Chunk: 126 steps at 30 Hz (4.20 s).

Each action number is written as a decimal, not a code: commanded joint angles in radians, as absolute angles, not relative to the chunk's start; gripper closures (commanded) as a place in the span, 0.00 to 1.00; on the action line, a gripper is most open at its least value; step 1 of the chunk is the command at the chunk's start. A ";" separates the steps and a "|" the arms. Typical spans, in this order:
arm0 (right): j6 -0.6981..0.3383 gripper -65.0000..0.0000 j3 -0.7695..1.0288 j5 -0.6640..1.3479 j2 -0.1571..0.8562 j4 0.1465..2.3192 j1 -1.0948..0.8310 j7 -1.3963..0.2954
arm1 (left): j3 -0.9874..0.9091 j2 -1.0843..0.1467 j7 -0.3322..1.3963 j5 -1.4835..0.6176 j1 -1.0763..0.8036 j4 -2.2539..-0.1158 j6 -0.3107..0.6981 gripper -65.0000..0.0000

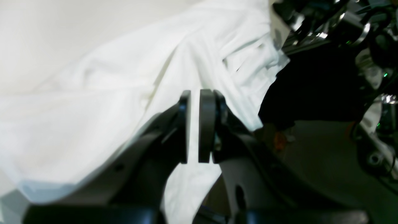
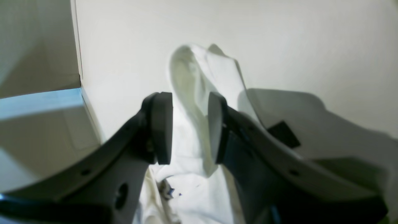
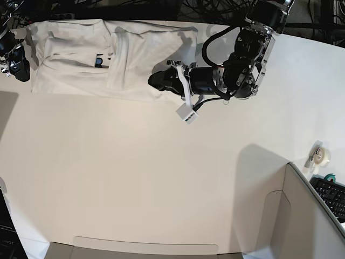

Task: Layout the t-shirt on the table in an organized manner, then fold the t-shirt properly
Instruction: 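Hold the folded end with the left gripper while the right gripper grasps the other end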

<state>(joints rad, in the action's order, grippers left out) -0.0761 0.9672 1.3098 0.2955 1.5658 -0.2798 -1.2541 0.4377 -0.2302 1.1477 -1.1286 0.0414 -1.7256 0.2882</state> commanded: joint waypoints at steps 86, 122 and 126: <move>-0.698 0.19 0.734 1.152 0.435 1.431 -0.351 -1.396 | 0.437 -0.231 1.125 -1.147 0.021 -1.669 0.294 0.82; -0.698 0.38 0.736 1.153 0.352 1.303 -0.348 -1.396 | 0.437 -0.229 1.125 -1.148 0.004 -1.675 0.294 0.82; -0.698 0.68 0.736 1.153 0.337 1.303 -0.348 -1.396 | 0.437 -0.229 1.125 -1.148 0.004 -1.675 0.294 0.83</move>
